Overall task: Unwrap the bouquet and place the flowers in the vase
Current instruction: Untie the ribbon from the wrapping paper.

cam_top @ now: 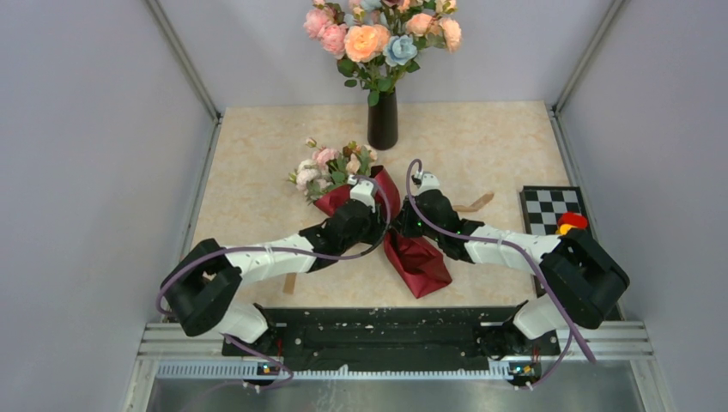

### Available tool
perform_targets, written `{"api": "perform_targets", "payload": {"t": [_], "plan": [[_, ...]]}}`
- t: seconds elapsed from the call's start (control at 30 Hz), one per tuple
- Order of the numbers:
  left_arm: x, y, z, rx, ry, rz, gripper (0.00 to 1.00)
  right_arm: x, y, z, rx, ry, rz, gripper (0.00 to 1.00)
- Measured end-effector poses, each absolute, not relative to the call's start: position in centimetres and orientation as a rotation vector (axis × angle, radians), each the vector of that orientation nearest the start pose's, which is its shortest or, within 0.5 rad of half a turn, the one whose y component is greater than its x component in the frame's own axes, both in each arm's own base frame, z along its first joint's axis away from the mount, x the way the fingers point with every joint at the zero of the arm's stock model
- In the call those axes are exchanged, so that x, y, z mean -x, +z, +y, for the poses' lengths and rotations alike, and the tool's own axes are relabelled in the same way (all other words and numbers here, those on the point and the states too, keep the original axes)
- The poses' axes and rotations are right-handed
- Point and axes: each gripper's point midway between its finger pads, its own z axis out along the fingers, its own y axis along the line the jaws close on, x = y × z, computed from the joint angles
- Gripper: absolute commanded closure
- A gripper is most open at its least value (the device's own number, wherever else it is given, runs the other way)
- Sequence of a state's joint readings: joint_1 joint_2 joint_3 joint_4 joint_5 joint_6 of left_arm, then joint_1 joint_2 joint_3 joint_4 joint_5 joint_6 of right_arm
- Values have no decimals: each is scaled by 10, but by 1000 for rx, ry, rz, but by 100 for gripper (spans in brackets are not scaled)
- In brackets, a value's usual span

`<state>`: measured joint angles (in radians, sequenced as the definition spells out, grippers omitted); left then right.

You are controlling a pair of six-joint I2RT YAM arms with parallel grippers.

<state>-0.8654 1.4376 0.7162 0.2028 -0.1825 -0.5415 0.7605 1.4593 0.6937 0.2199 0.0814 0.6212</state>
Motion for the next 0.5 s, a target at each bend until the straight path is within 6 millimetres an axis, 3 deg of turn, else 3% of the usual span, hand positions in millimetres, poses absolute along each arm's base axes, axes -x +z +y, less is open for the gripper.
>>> {"api": "perform_targets", "payload": {"t": [0.5], "plan": [[-275, 84, -306, -292, -616, 2158, 72, -286, 90, 288, 107, 727, 2203, 100]]}}
